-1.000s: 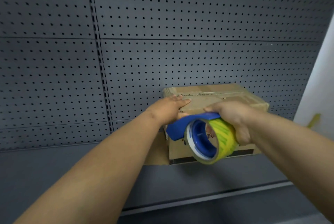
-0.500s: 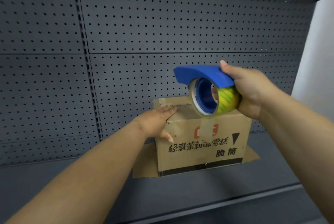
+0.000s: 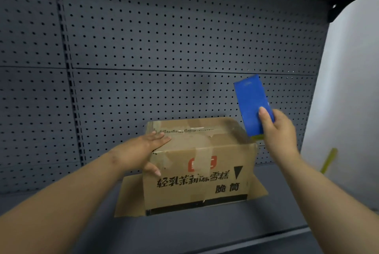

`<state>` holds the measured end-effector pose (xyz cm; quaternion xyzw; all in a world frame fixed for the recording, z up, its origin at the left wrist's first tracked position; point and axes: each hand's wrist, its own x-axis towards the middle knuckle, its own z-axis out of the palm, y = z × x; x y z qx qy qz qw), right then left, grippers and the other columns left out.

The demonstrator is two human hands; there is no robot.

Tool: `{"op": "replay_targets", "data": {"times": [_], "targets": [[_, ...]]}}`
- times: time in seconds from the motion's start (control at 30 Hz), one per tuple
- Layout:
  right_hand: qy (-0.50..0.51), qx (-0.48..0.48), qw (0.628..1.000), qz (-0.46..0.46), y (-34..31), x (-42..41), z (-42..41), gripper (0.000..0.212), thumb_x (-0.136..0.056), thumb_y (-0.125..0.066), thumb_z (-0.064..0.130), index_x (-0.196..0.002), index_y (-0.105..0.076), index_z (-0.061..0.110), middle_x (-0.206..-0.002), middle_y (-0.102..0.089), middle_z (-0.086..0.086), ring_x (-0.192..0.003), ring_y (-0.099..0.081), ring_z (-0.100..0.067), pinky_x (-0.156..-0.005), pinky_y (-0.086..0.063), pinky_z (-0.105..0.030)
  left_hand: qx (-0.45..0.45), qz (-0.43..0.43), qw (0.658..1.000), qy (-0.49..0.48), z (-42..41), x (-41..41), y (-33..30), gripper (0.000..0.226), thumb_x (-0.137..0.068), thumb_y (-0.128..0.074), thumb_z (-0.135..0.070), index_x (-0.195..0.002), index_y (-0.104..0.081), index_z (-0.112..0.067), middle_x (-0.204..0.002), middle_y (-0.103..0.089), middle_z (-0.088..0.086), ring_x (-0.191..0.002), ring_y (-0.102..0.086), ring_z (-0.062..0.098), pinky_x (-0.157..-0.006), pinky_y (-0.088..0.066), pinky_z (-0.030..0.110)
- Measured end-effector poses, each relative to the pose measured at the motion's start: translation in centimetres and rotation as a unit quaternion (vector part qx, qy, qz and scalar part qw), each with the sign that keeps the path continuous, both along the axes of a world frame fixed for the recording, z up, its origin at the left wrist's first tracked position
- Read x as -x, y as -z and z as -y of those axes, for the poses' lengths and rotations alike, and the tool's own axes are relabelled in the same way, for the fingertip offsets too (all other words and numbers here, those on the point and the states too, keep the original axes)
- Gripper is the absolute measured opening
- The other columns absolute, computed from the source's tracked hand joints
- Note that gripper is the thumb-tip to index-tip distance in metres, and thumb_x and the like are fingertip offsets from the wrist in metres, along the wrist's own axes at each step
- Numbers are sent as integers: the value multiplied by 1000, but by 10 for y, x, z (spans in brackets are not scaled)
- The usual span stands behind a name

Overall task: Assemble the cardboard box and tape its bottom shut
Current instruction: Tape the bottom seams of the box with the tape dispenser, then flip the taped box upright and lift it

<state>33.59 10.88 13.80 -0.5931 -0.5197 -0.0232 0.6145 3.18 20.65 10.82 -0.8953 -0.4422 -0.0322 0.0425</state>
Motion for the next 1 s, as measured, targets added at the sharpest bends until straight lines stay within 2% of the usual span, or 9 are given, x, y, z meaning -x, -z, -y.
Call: {"op": "replay_targets", "data": {"times": [0.13, 0.3, 0.4, 0.47, 0.53, 0.67, 0.83, 1.0], "targets": [[122, 31, 989, 77, 38, -45, -19, 46, -93, -40, 42, -76, -47, 0, -66, -53, -14, -59, -50, -30, -51, -40, -35, -1, -1, 1000, -3, 1, 0, -2, 106, -69, -72, -52, -148, -4, -31, -157, 0, -8, -143, 3, 8, -114, -4, 26], [200, 112, 964, 138, 75, -76, -43, 45, -93, -35, 46, -76, -43, 4, -52, -44, -9, -50, -50, -32, -46, -43, -36, -7, 4, 1000, 0, 3, 0, -2, 105, -68, -71, -53, -147, -5, -32, -156, -1, -10, -143, 3, 6, -105, 0, 16], [206, 169, 947, 178, 100, -88, -58, 45, -93, -33, 47, -76, -41, 6, -53, -49, -11, -49, -53, -31, -45, -42, -35, -3, 6, 1000, -6, 3, 0, -1, 109, -62, -68, -61, -147, -5, -33, -155, -3, -13, -138, 6, 1, -105, 1, 17], [203, 208, 935, 202, 117, -96, -68, 43, -94, -31, 46, -77, -41, 8, -54, -51, -10, -50, -53, -30, -49, -39, -34, 0, 6, 1000, -10, 2, 0, -1, 115, -51, -56, -73, -146, -5, -35, -155, -3, -13, -132, 9, -4, -106, 1, 18], [201, 240, 924, 221, 133, -103, -78, 42, -94, -30, 46, -78, -42, 9, -56, -53, -8, -52, -53, -28, -52, -37, -33, -3, 9, 1000, -10, 2, 1, -1, 117, -46, -50, -77, -145, -5, -36, -153, -2, -16, -131, 9, -5, -107, 1, 18], [186, 289, 916, 206, 152, -115, -96, 42, -94, -28, 48, -82, -44, 11, -60, -55, -6, -57, -54, -25, -60, -37, -34, -6, 16, 1000, -7, 2, 1, -1, 114, -48, -52, -75, -144, -4, -38, -144, 3, -23, -132, 10, -4, -107, 3, 17], [184, 339, 897, 217, 171, -137, -111, 41, -94, -31, 48, -77, -44, 12, -64, -57, -5, -64, -56, -25, -66, -41, -36, -19, 19, 1000, -9, -1, 3, 2, 109, -54, -59, -72, -142, -3, -41, -146, 3, -24, -136, 7, -5, -108, 2, 15], [173, 360, 879, 261, 181, -157, -117, 38, -94, -32, 47, -77, -46, 15, -65, -55, -1, -65, -54, -22, -68, -39, -34, -13, 14, 1000, -8, -3, 4, 2, 107, -49, -52, -80, -137, 1, -48, -147, 2, -25, -135, 6, -8, -106, 4, 11]]}}
